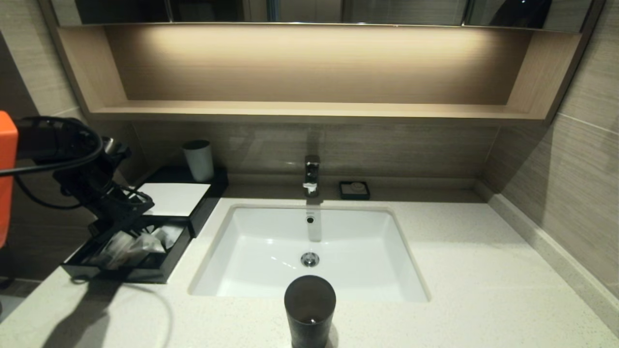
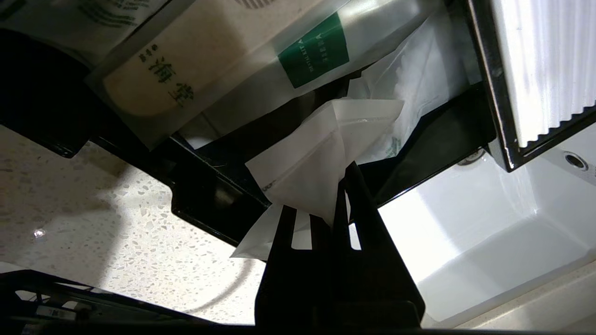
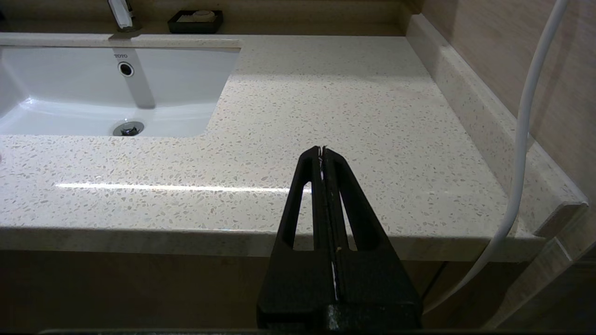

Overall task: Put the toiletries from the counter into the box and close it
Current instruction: Place the bathroom toiletry into the drawer

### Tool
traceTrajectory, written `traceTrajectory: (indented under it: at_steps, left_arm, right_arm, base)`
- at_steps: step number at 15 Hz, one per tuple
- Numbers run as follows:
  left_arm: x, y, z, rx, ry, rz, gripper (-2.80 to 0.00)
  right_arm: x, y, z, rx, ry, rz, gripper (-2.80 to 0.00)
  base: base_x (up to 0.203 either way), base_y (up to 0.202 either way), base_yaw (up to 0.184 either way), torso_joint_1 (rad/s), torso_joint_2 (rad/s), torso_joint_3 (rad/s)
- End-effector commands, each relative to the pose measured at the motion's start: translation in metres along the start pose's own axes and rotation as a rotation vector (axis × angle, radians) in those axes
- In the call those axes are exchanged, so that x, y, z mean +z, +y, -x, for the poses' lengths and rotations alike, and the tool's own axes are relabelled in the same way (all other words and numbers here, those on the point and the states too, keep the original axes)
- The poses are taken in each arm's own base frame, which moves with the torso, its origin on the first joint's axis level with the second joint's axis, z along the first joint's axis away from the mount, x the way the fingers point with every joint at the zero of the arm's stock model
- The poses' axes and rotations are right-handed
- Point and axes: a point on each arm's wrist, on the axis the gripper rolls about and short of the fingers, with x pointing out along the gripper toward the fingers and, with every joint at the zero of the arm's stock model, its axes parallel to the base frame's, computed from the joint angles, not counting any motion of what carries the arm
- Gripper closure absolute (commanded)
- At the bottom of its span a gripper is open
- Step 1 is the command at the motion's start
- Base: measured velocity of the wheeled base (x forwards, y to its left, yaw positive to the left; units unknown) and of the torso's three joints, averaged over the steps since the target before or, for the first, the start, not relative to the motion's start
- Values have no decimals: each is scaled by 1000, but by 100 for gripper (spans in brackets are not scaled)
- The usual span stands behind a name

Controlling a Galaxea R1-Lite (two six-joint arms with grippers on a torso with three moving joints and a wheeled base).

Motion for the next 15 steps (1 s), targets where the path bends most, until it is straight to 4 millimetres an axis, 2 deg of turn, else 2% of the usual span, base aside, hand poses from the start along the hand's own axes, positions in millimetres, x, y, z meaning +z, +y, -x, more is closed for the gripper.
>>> traceTrajectory:
  at_steps: [1, 6, 15]
  left_arm:
    - [-1, 1, 1, 6, 7, 7, -280]
    - [-6, 1, 13, -1, -4, 14, -280]
    - [-29, 3, 64, -51, -78, -16, -280]
  right_arm:
    - [0, 0, 0, 0, 1, 0, 0]
    - [0, 0, 0, 0, 1, 0, 0]
    - [0, 0, 0, 0, 1, 0, 0]
  base:
    - [0, 0, 0, 0, 0, 0]
    - [0, 0, 0, 0, 0, 0]
    - [0, 0, 0, 0, 0, 0]
